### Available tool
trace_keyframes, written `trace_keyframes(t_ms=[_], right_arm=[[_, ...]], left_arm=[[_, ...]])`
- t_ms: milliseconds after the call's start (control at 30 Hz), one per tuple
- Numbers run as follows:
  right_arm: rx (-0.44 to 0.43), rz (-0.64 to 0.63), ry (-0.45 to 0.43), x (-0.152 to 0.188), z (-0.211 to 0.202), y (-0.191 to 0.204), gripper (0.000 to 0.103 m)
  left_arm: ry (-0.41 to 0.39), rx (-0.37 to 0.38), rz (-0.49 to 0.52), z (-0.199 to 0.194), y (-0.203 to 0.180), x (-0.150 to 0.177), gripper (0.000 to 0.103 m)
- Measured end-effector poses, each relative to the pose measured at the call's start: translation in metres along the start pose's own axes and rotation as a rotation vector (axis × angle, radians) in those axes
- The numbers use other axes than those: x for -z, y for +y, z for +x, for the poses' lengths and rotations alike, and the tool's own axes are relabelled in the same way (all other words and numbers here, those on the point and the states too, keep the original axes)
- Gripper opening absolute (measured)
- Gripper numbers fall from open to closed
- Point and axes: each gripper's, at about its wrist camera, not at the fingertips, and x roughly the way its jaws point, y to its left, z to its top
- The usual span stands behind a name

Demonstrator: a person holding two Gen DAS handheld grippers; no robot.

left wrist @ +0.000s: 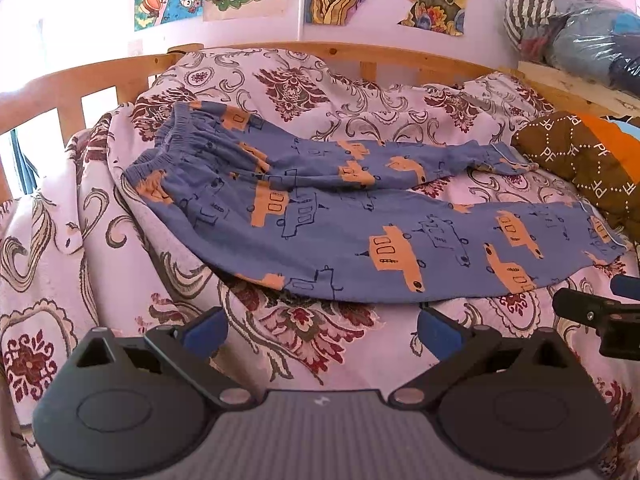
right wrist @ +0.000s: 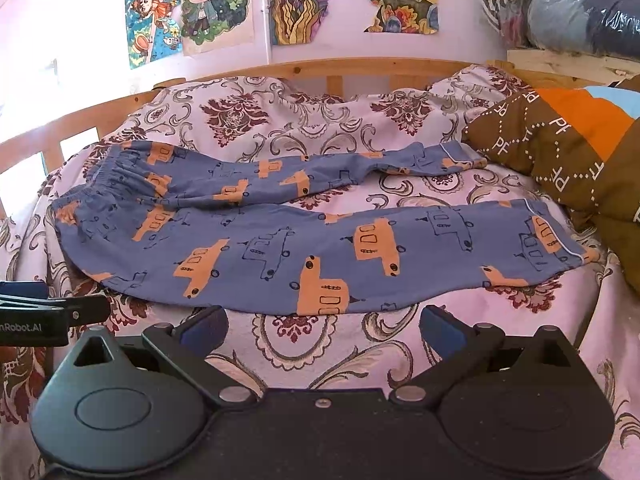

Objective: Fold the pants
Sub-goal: 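Grasp the pants waistband with the left gripper while the right gripper grasps beside it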

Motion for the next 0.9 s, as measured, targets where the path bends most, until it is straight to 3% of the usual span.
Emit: trace_keyframes(t_ms=[200,367,600,767,900], right_arm=[[-0.098,-0.087,-0.043,-0.037,0.020,-0.011,0.103],[-0.273,-0.155,0.051,-0.088,0.081,-0.023,0.103],[-0.379,-0.226,0.139,-0.173,0.185,-0.034,0.103],[-0.483,-0.236,0.271,-0.235,0.288,-0.027,0.103],[-0.574,-0.225,0.394,-0.272,0.365,-0.010,0.103]], left_arm=[[-0.015,0.041,0.002,-0.005,0.012,-0.032,0.103],[-0.066,0.057,0.102,0.018,0.028,-0.085,0.103],[-0.076,0.032,0.232,0.109,0.057,-0.185,0.103],[0.002,0.018,0.383,0.189,0.077,-0.237,0.103],[0.118,0.039,0.403,0.241,0.095,-0.260,0.103]])
